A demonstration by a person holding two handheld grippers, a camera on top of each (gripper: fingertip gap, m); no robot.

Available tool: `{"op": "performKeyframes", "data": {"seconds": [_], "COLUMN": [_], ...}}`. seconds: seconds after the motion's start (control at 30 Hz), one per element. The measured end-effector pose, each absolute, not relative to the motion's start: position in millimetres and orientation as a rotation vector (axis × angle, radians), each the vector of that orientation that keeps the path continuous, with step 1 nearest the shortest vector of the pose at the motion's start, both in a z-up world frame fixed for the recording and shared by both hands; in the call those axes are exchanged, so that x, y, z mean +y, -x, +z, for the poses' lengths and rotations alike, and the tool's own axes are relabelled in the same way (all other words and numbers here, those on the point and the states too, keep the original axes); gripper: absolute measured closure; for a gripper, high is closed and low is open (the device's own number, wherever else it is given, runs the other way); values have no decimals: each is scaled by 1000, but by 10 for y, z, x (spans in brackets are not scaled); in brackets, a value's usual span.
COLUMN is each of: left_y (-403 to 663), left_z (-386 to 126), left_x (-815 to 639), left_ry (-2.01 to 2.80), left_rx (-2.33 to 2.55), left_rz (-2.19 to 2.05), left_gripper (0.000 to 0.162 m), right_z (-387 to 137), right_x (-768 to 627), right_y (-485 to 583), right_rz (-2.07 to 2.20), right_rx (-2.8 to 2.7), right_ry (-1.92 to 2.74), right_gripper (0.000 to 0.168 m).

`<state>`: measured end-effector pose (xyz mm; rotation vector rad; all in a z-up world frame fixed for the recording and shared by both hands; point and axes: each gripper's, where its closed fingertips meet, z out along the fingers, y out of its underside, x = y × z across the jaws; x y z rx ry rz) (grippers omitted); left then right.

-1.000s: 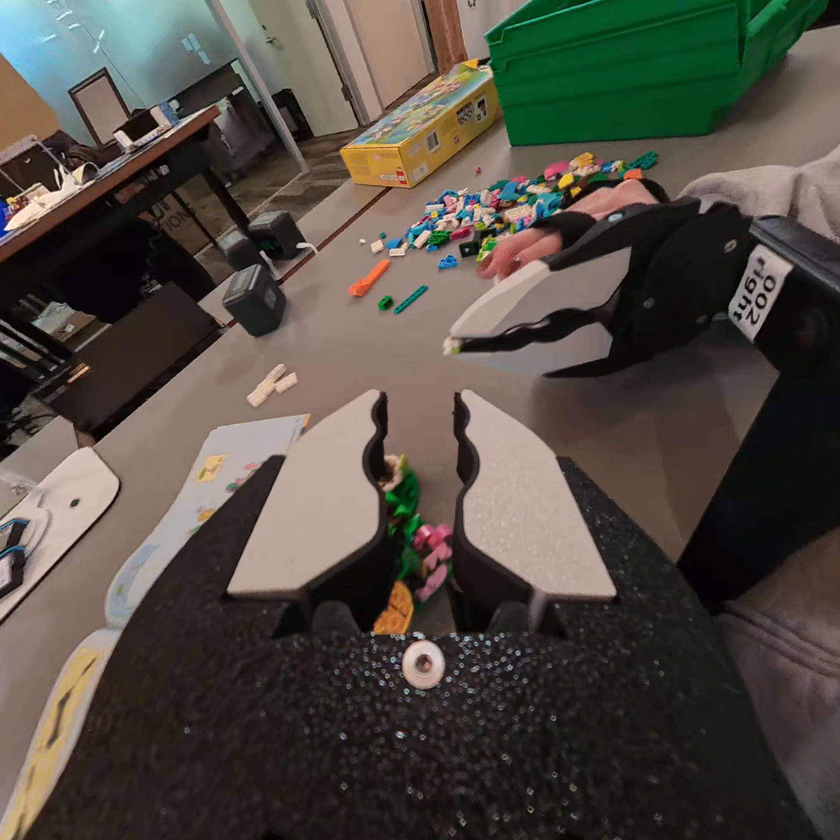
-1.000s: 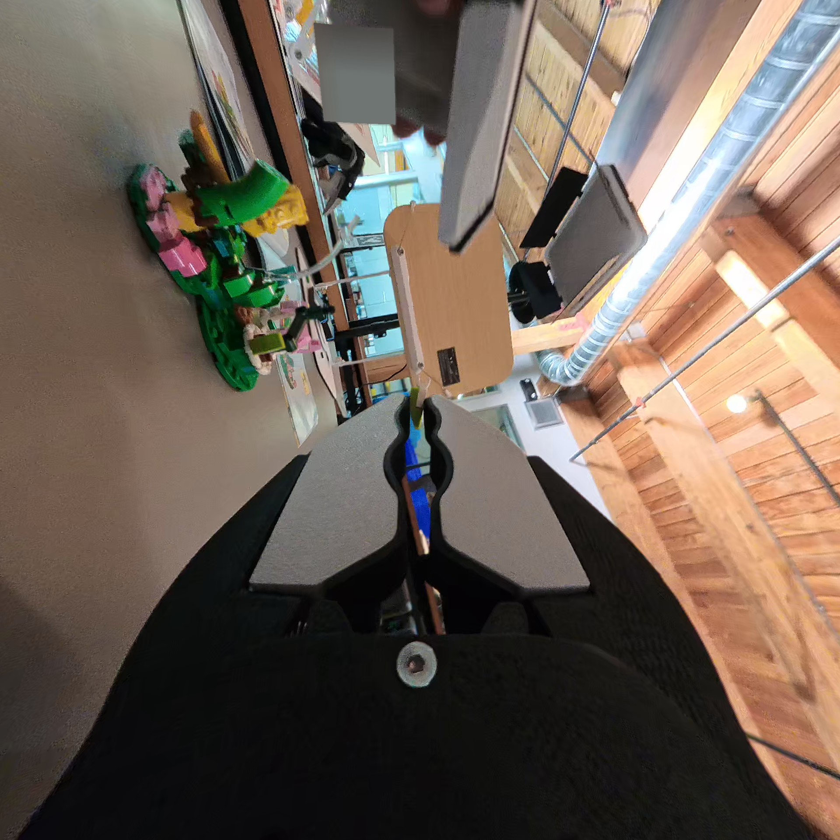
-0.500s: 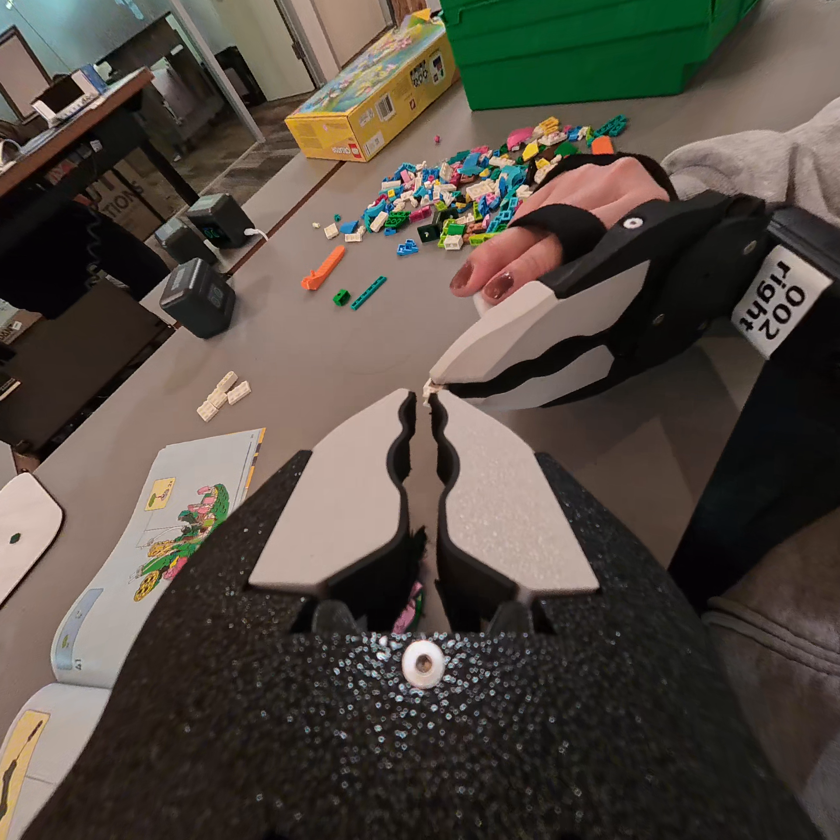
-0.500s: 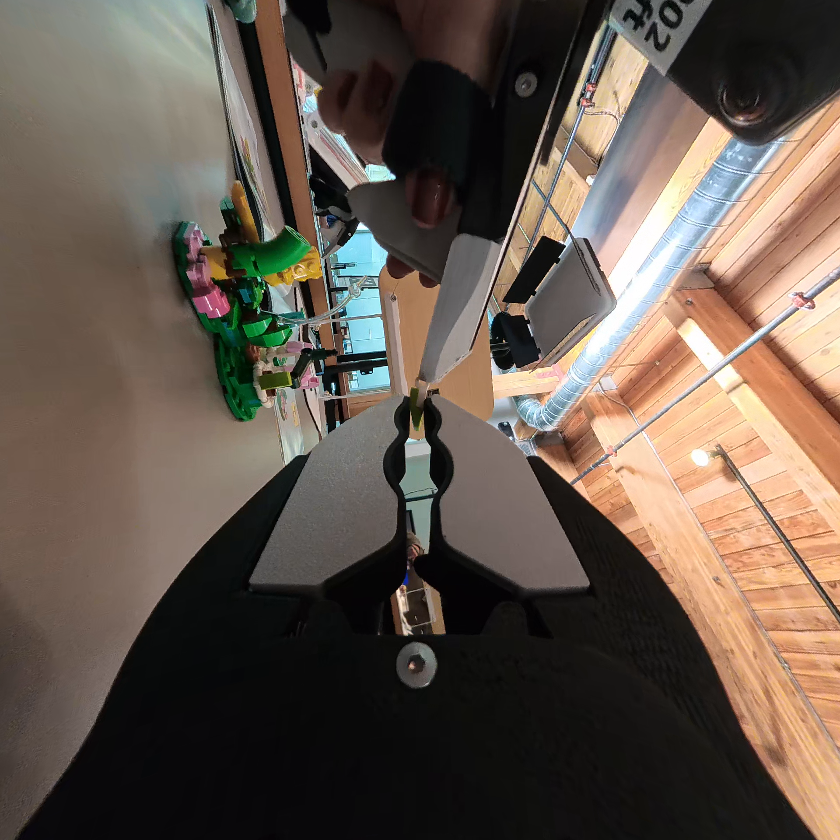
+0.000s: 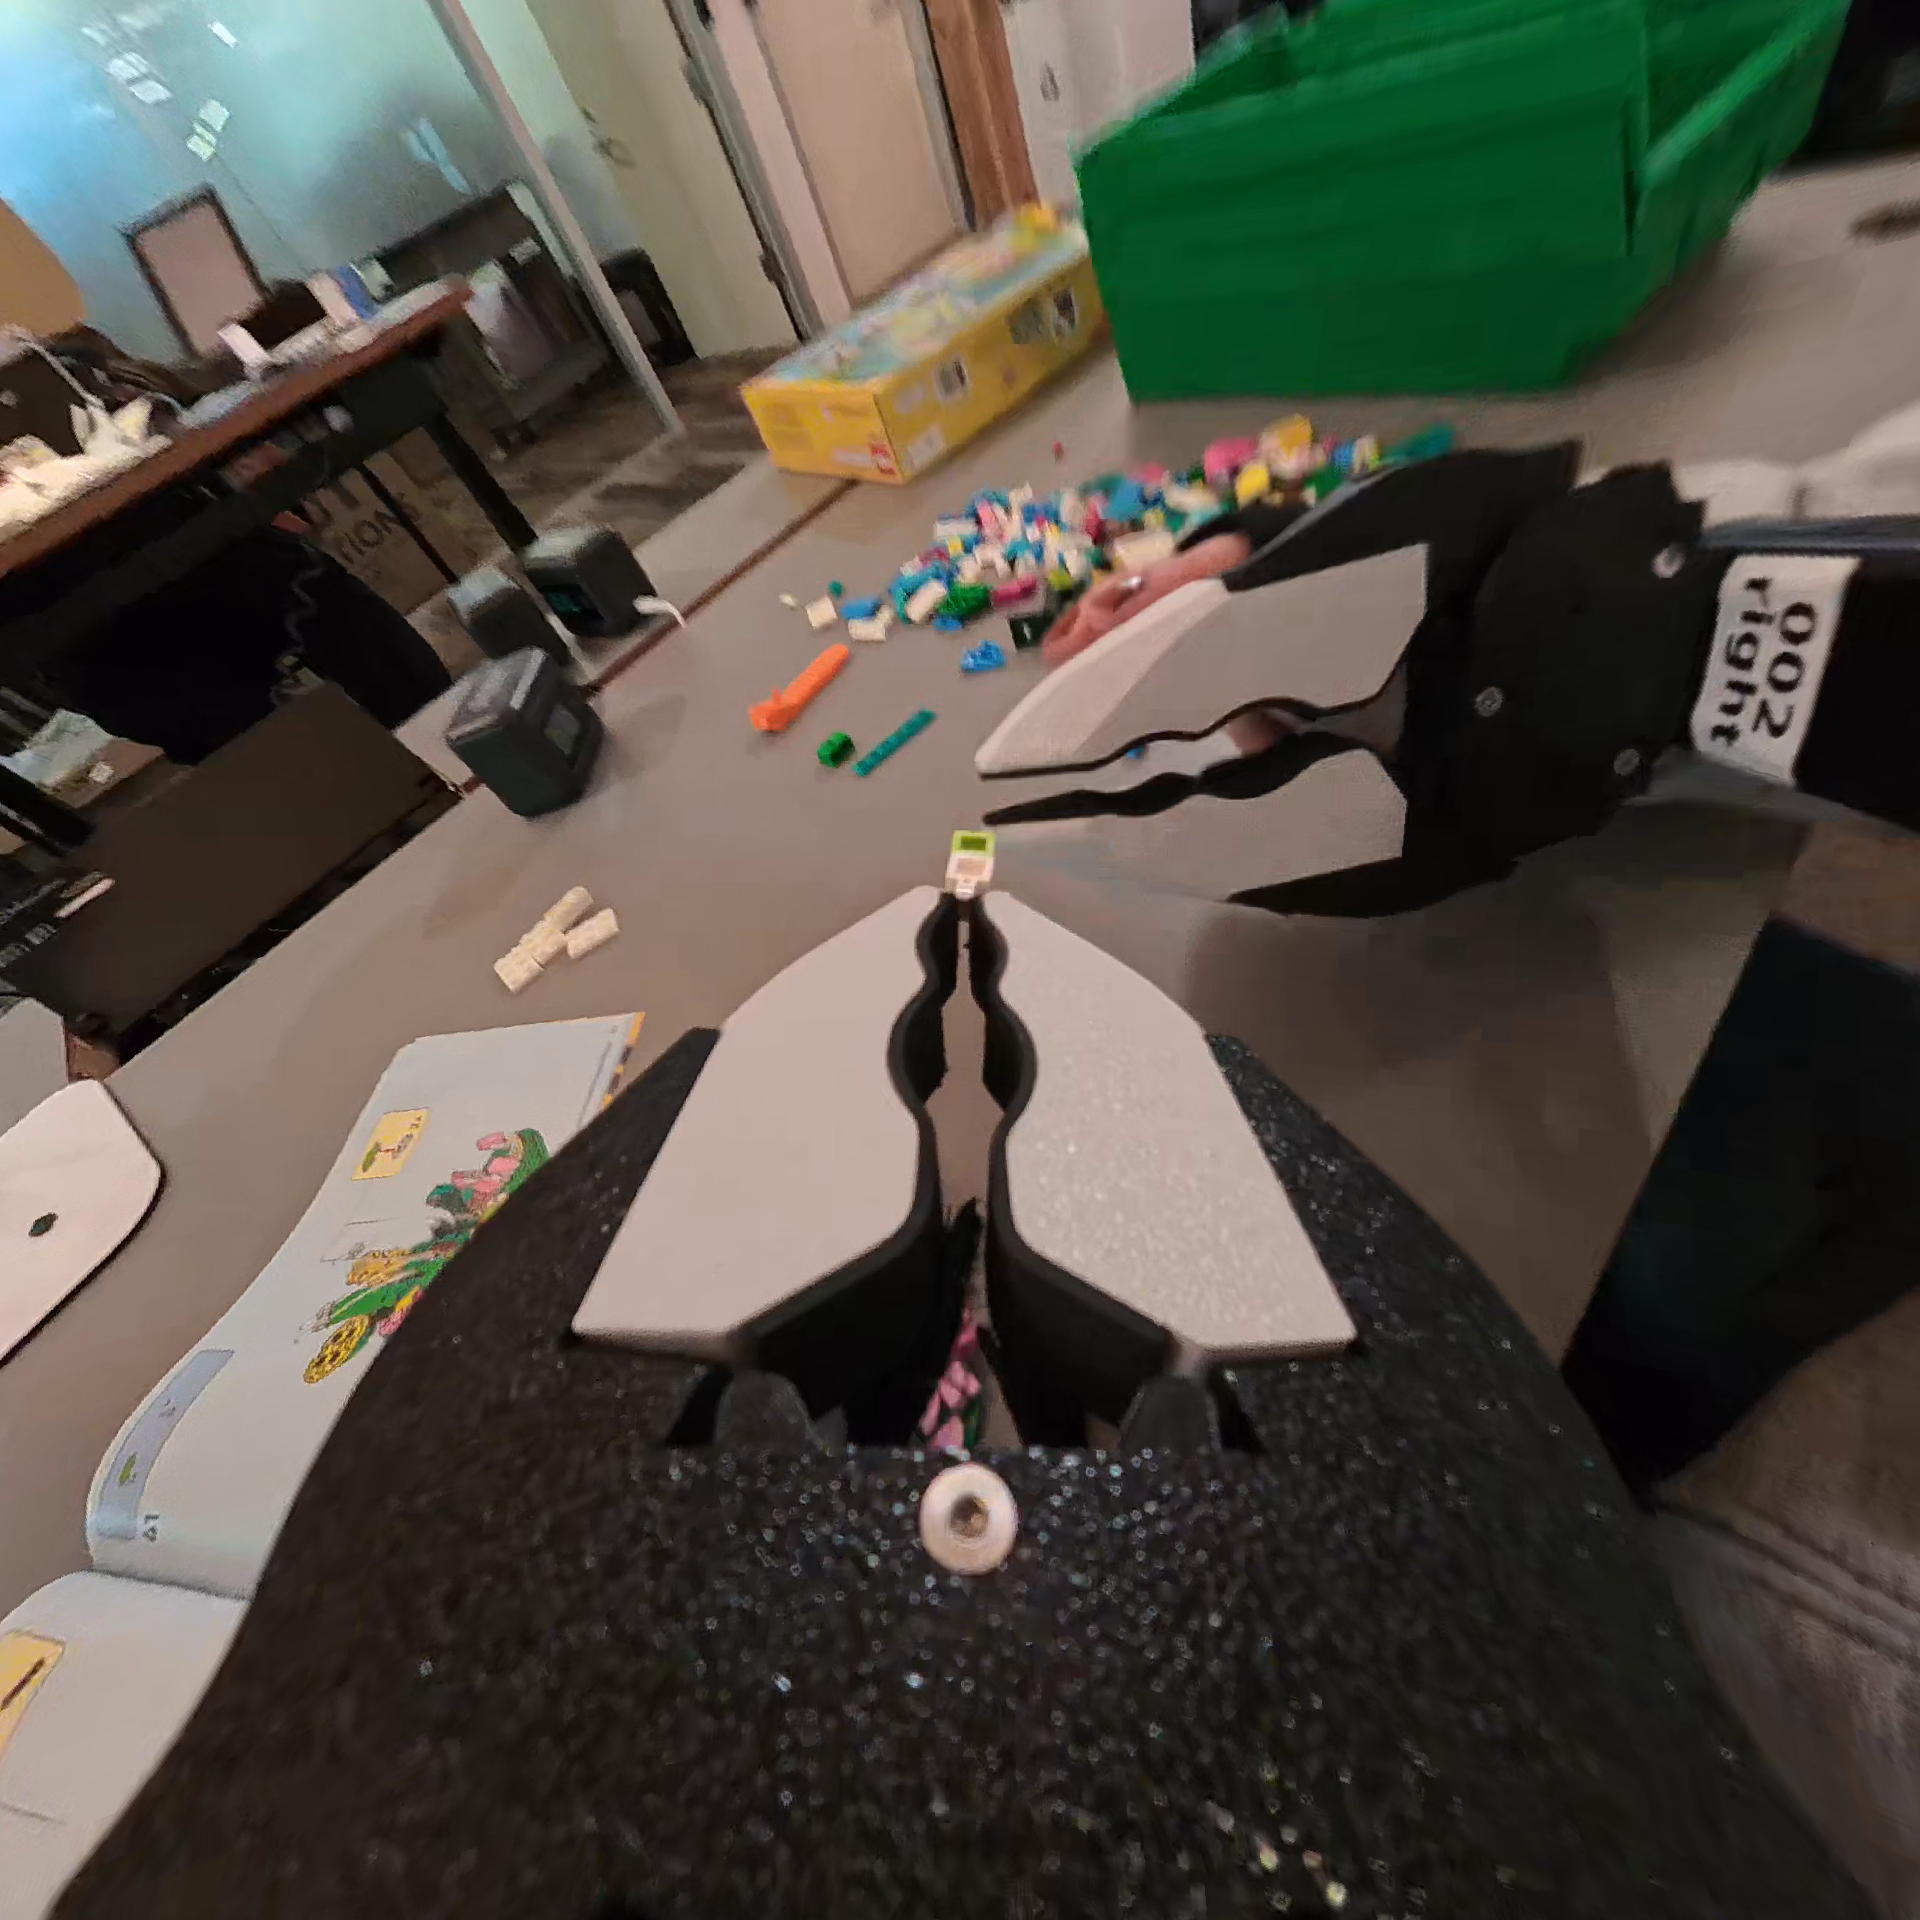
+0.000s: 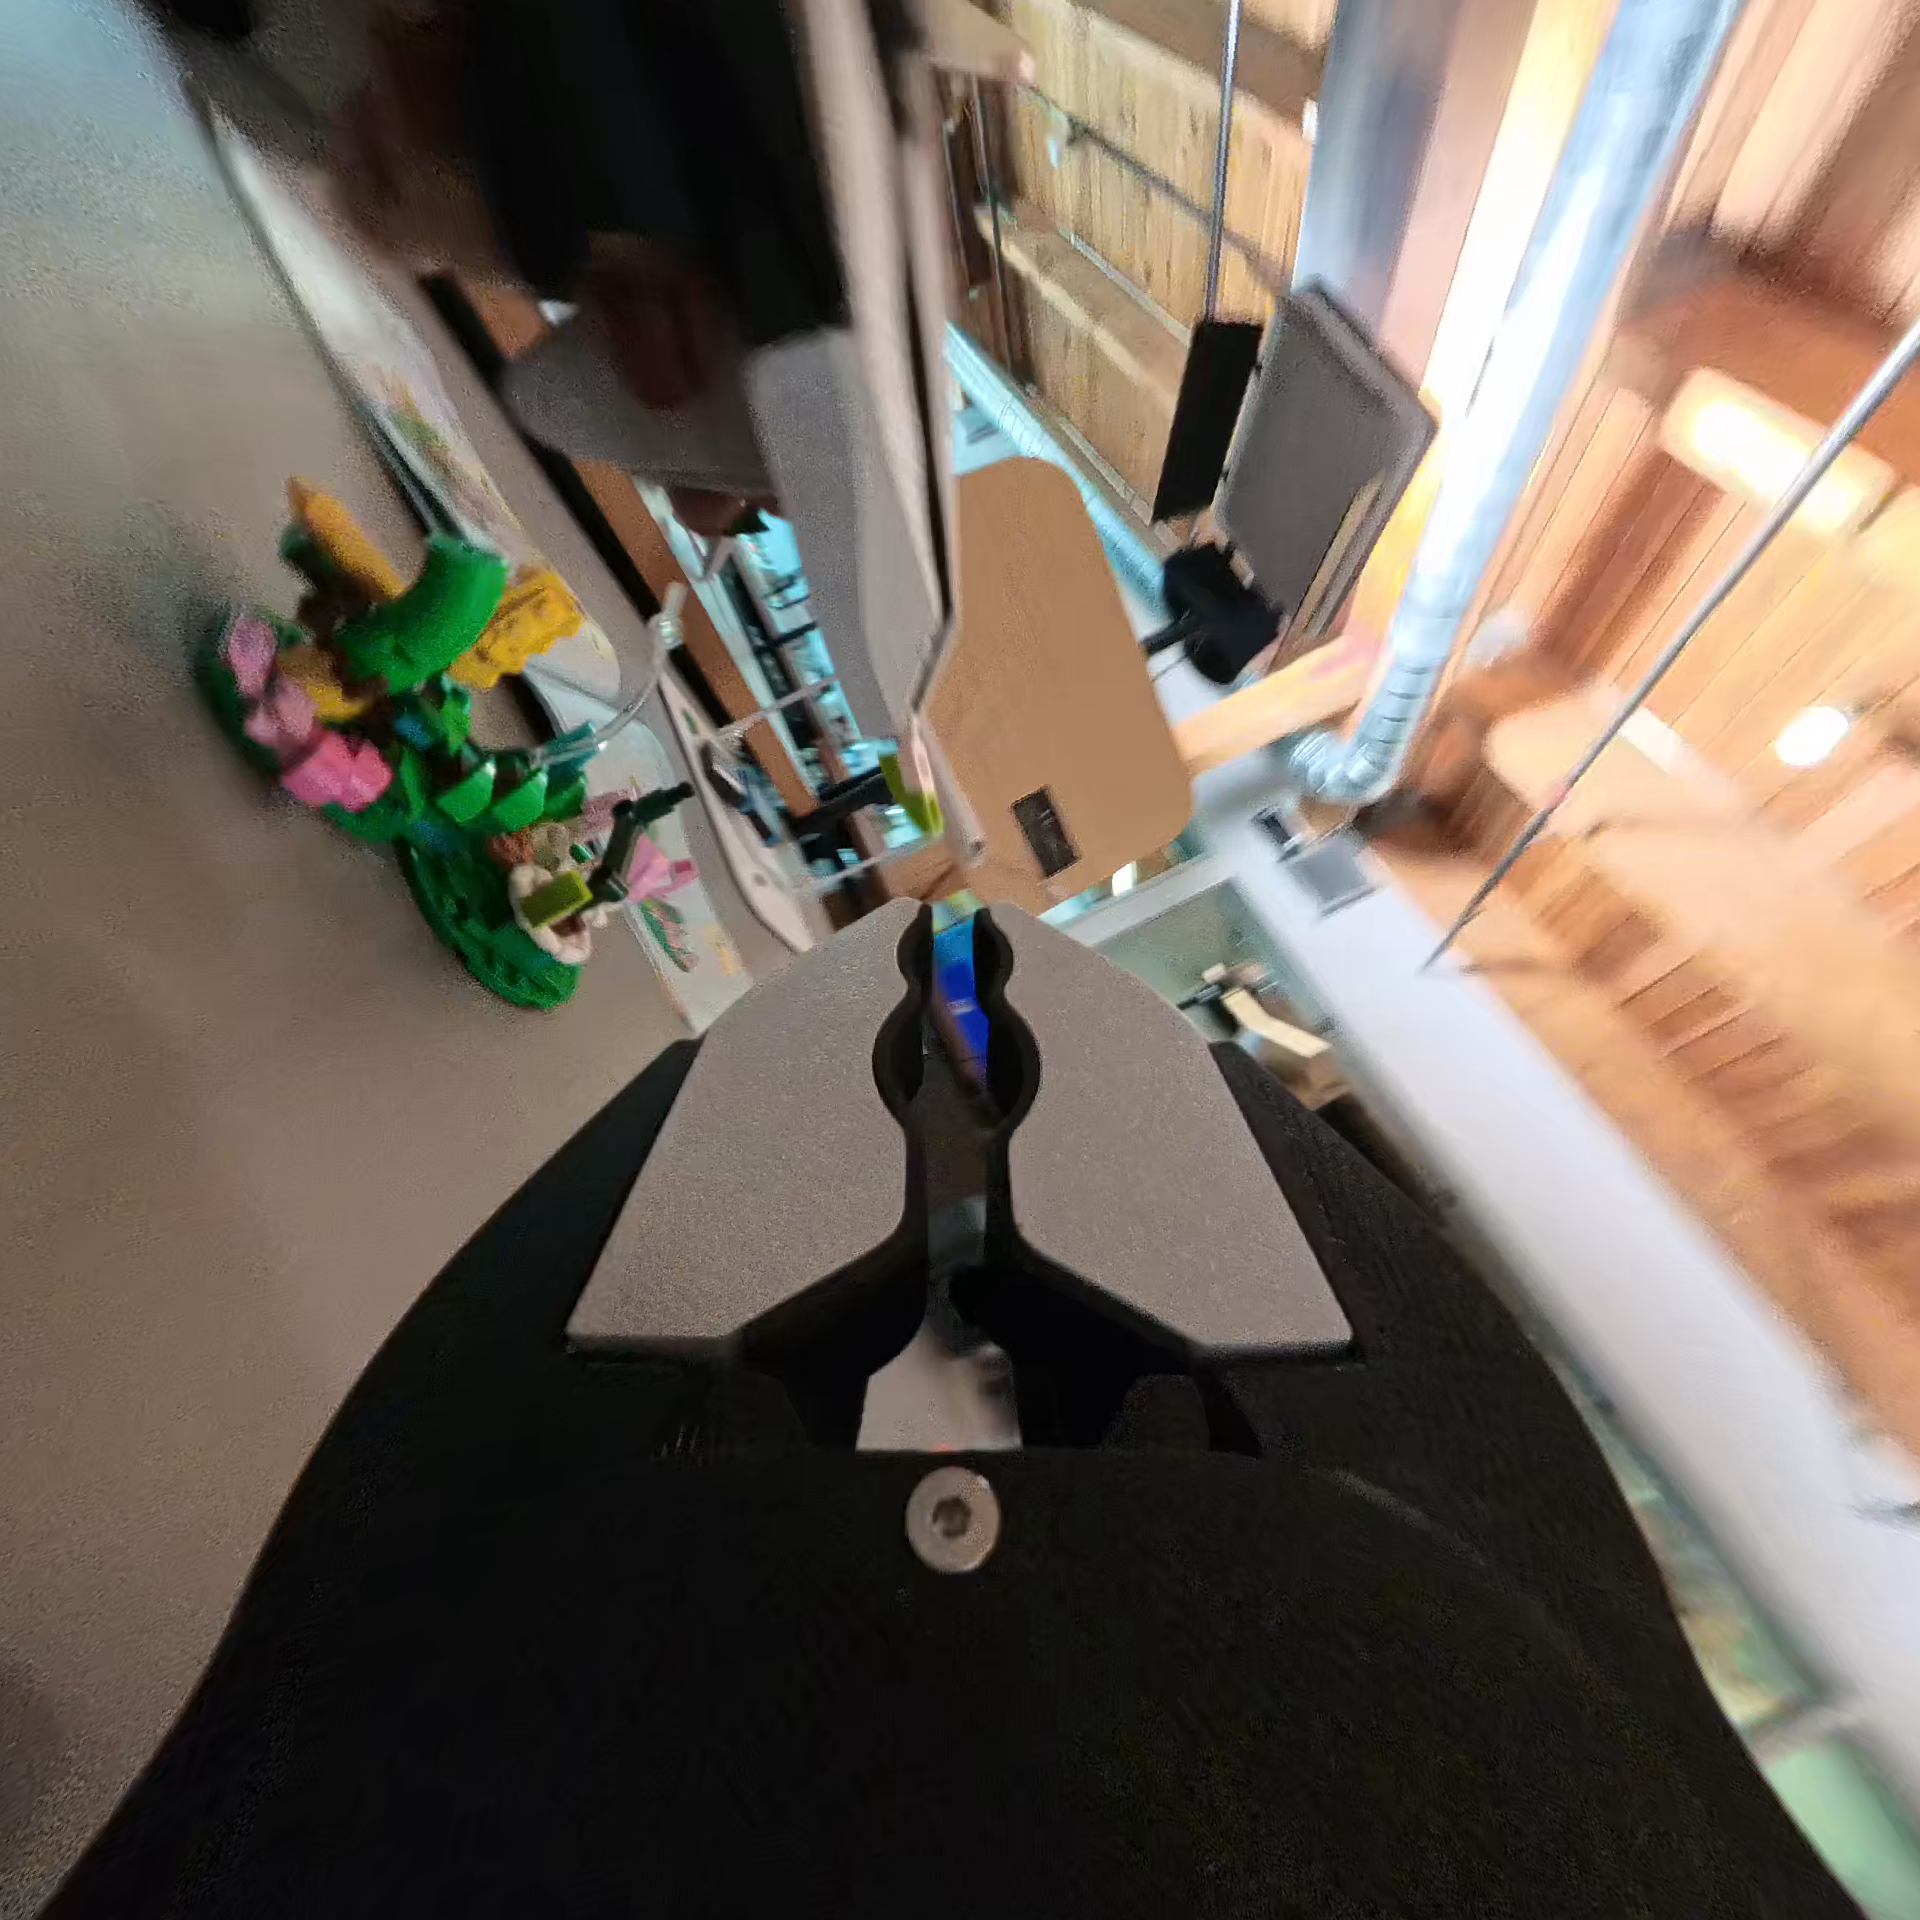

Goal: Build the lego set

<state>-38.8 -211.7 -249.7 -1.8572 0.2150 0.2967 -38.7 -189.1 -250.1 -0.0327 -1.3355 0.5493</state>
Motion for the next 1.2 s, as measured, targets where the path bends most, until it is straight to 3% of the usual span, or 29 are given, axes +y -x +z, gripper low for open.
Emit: {"op": "performKeyframes", "data": {"seconds": [0.03,0.27,0.5,0.77,1.03,1.2], "left_y": [408,382,163,58,-126,-313], "left_z": [-2433,-2172,-2194,-2153,-1969,-2029], "left_x": [-2125,-2186,-2116,-2086,-2147,-2123], "left_ry": [1806,1570,1537,1543,1436,1480], "left_rx": [179,87,258,37,-183,-156], "left_rz": [286,166,300,-164,-825,-965], "left_gripper": [160,160,160,160,161,161], "right_z": [-2480,-2268,-2282,-2162,-1898,-1967], "right_x": [-1833,-2005,-2081,-1995,-2168,-2217], "right_y": [406,132,86,50,-218,-290], "right_rz": [644,1843,2108,1991,1565,1243], "right_rx": [-1359,-1506,-1569,-1462,-1588,-1736], "right_ry": [117,460,559,458,86,-64], "right_gripper": [162,147,145,148,137,142]}}
